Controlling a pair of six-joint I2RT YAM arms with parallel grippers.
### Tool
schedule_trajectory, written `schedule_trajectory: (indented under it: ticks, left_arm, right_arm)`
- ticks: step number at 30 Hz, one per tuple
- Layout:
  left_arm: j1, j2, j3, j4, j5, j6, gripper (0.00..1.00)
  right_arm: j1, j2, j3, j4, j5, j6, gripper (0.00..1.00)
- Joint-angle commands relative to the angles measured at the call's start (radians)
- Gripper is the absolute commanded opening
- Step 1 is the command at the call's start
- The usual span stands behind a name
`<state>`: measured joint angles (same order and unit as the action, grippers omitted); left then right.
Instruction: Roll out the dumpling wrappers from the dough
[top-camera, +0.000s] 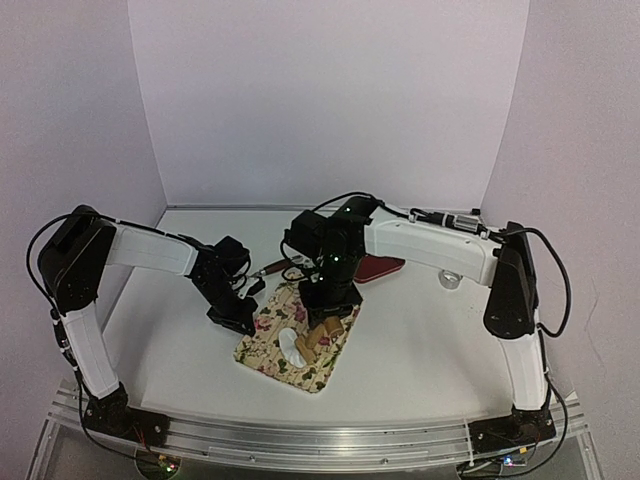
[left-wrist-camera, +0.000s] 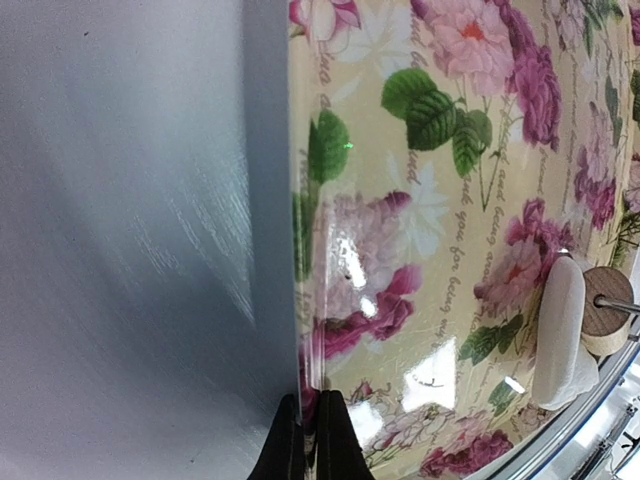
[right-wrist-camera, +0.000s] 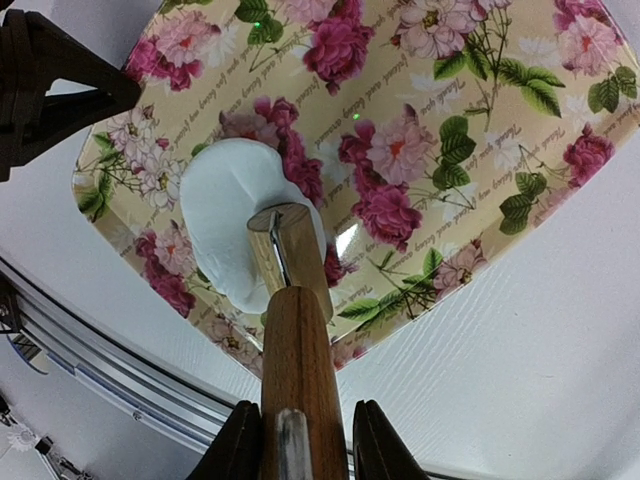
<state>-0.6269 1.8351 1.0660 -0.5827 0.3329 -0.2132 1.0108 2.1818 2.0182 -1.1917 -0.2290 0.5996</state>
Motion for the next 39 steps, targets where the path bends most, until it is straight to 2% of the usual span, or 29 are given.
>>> schedule_trajectory:
  ticks: [1,16,39]
  left_arm:
    - [-0.004,0.042,-0.042,-0.024,-0.138,-0.008,0.0]
    - [-0.002,0.047,-0.046,-0.024,-0.164,-0.028,0.0]
    - [-0.002,0.057,-0.025,-0.029,-0.17,-0.031,0.0]
  right_arm:
    - [-0.035,0.097,-0.122,-0.25,0.089,0.021,0.0]
    - [-0.097,0.035,-0.234,-0.248,0.117,0.006,0.0]
    - [-0.116,0.015,-0.259,-0.248,0.135,0.003,0.0]
